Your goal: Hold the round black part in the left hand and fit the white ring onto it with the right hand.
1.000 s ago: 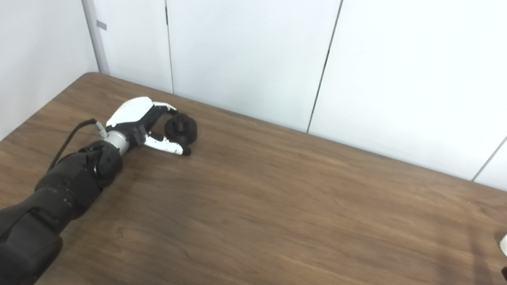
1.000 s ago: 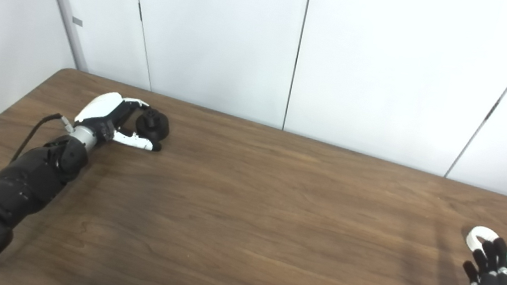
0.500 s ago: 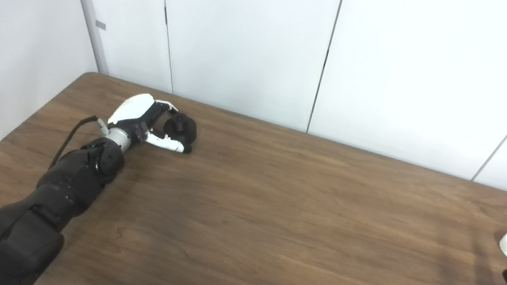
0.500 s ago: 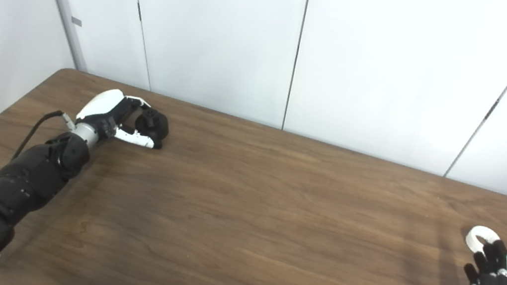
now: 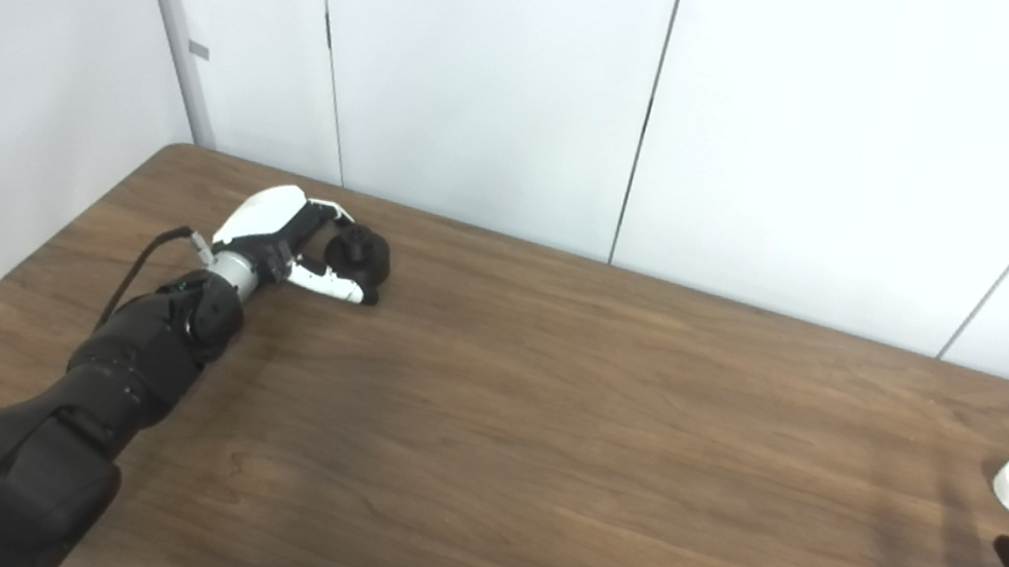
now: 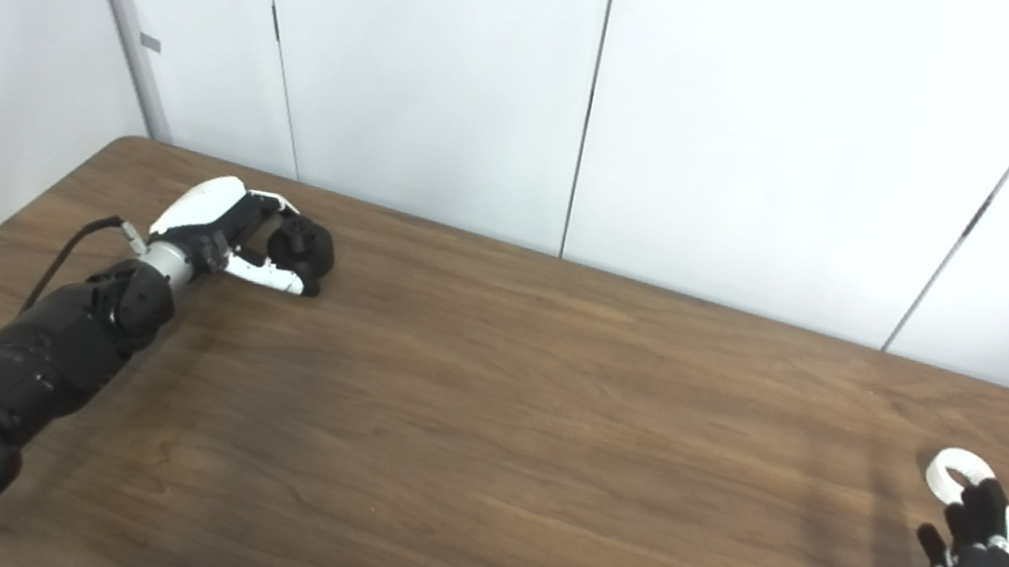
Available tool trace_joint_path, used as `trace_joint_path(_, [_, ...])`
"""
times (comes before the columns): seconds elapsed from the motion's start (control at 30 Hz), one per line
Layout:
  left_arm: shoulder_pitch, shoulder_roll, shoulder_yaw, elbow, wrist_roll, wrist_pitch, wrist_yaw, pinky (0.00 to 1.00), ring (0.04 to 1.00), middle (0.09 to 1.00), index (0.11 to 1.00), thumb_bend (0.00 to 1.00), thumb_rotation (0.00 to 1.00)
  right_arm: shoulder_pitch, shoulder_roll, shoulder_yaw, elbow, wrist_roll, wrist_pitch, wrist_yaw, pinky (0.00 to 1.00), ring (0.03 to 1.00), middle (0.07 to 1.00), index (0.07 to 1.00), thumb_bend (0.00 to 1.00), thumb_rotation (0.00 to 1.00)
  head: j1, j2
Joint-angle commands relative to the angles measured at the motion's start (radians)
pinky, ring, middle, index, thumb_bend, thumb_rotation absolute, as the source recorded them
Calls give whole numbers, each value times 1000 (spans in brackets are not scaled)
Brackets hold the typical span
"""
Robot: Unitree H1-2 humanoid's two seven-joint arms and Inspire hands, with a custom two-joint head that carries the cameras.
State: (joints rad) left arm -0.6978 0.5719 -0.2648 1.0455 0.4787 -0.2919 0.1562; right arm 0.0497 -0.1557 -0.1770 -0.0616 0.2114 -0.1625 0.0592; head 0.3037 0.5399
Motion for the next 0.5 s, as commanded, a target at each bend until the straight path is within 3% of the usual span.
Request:
trace_joint_path(0.0, [-13,35,-3,-17,9,1,-2,950,908,851,686,947,290,23,11,-4,20,7,-15,0,947,985,985,980,280,857,1,0])
trace_joint_path(0.47, [8,46,7,-13,-3,-5,-1,953,910,850,683,944,270,20,10,-7,24,27,-17,6,955,982,978,973,278,854,3,1])
